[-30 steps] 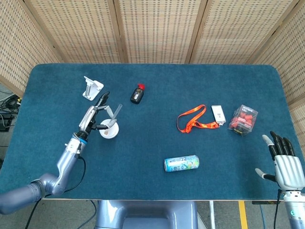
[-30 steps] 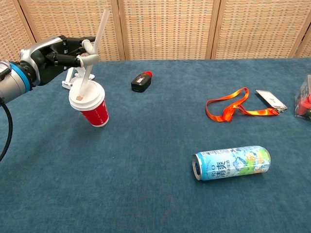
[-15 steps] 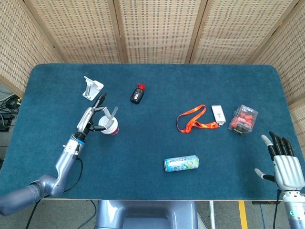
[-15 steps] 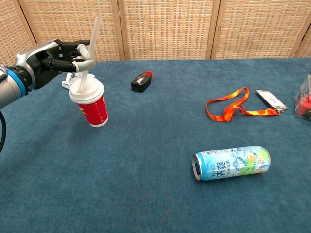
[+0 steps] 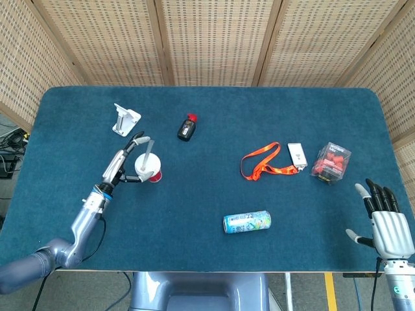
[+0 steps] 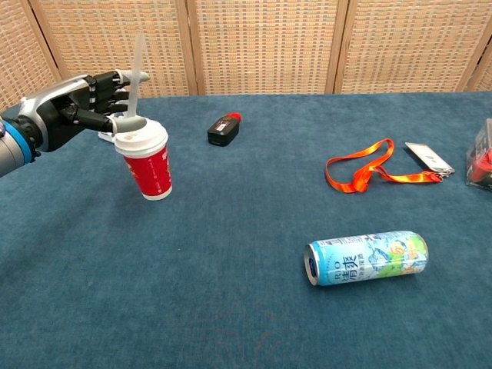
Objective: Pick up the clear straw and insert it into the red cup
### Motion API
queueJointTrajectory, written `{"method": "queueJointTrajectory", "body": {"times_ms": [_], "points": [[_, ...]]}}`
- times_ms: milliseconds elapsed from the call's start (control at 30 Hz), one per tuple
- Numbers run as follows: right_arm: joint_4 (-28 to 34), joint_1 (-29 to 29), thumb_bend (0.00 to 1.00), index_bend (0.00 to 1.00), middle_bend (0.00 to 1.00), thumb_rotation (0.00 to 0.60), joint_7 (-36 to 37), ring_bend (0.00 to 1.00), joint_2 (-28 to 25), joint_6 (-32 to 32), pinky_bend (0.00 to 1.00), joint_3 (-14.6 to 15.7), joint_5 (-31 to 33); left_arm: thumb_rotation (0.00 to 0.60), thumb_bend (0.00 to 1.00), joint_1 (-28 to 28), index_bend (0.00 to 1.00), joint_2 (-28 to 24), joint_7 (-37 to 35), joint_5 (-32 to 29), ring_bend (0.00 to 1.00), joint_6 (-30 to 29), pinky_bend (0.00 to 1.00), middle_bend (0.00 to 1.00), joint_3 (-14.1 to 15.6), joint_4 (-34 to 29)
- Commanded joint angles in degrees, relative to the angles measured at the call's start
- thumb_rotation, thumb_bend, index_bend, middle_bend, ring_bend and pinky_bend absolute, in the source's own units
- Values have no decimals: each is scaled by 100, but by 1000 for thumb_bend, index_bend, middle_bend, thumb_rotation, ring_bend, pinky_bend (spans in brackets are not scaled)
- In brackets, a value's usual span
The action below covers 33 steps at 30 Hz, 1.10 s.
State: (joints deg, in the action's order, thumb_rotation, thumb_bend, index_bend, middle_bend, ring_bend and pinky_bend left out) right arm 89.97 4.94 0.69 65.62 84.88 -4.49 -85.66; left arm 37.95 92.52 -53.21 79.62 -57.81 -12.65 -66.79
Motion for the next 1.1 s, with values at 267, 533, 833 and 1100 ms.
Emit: {"method": "queueJointTrajectory", "body": {"times_ms": [267,533,833,1100], "points": [[11,-2,67,133,0,600,6,0,-6,9,0,4,-11,600,237,-24,46,-86,-156,10,0,-31,0,0,-5,-88],[17,-8,68,133,0,600,40,0,-24,29,0,-8,-8,600,237,-107,25,-539,-133,-118,0,-192,0,0,-232,-594],[28,-38,68,129,0,600,72,0,-53,113,0,-43,7,600,238,-598,4,-1669,1720,-199,0,-925,0,0,-271,-1495],[66,-81,68,106,0,600,27,0,-85,218,0,-103,62,600,237,-1530,0,-2124,4421,-141,0,-1989,0,0,430,-2029]]}}
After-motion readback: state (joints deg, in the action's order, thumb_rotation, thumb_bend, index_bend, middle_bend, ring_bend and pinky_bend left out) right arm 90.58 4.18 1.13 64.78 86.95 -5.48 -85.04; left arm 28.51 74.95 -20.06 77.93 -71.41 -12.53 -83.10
